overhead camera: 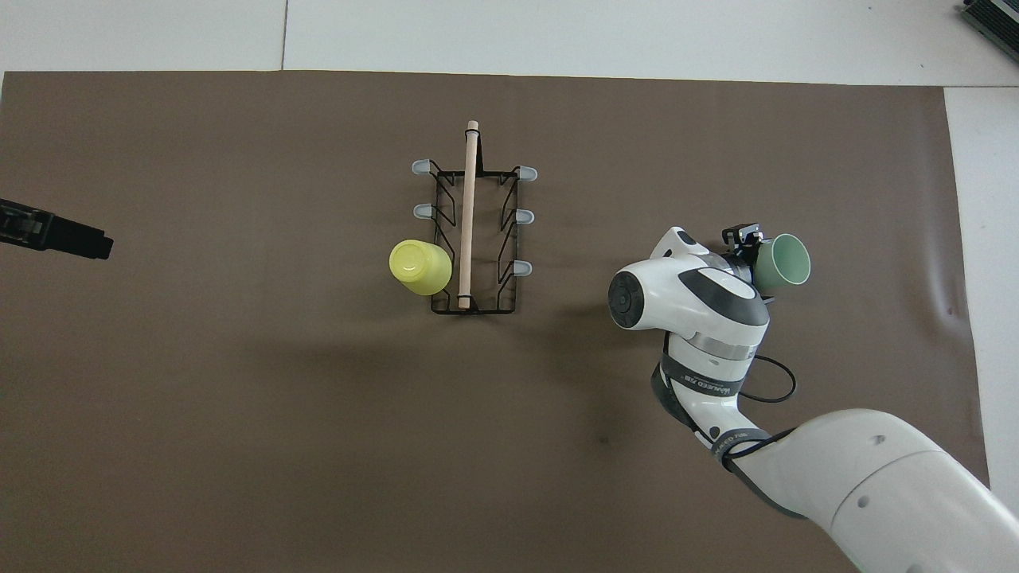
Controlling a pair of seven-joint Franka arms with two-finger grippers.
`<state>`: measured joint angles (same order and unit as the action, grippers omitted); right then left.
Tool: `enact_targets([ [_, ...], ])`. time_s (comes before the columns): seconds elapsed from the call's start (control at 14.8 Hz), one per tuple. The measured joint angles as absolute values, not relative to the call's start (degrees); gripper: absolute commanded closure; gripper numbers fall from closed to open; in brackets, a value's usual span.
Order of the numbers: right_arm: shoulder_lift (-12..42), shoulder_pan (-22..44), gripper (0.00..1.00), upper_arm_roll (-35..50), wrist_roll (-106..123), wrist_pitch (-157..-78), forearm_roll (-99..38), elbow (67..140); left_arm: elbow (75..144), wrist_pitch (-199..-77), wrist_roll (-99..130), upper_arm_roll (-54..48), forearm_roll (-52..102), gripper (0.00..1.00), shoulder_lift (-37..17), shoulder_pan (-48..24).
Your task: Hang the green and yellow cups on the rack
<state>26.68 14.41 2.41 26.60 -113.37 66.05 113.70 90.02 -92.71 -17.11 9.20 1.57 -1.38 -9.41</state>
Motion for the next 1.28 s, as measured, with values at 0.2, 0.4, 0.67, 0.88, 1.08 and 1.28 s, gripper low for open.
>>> enact_targets([
  [0.2,26.6,14.4,0.22,2.4,26.6,-113.3,66.1,113.9,91.8,-92.7,-16.8,8.6,1.5,0.0,-0.1,-9.4],
  [0.4,26.5,14.4,0.26,2.4,26.6,-113.3,66.1,114.0,92.3,-92.7,-15.7,8.0,1.5,0.0,0.1,-9.4],
  [0.67,26.2,14.3,0.28,2.4,26.9,-113.2,66.1,113.5,92.7,-92.8,-15.6,8.0,1.5,0.0,0.2,-9.3],
  [0.88,25.1,14.3,0.44,2.4,28.8,-112.3,65.9,112.0,92.7,-92.8,-15.6,8.0,1.5,0.0,0.3,-9.2],
  [1.08,23.4,13.9,0.46,2.4,30.8,-112.3,64.7,111.5,92.7,-92.8,-15.6,8.0,1.5,0.0,0.4,-8.7],
  [1.28,21.3,12.4,0.5,2.4,34.4,-112.4,59.1,110.2,92.7,-92.8,-15.6,8.0,1.5,0.0,0.4,-8.5],
])
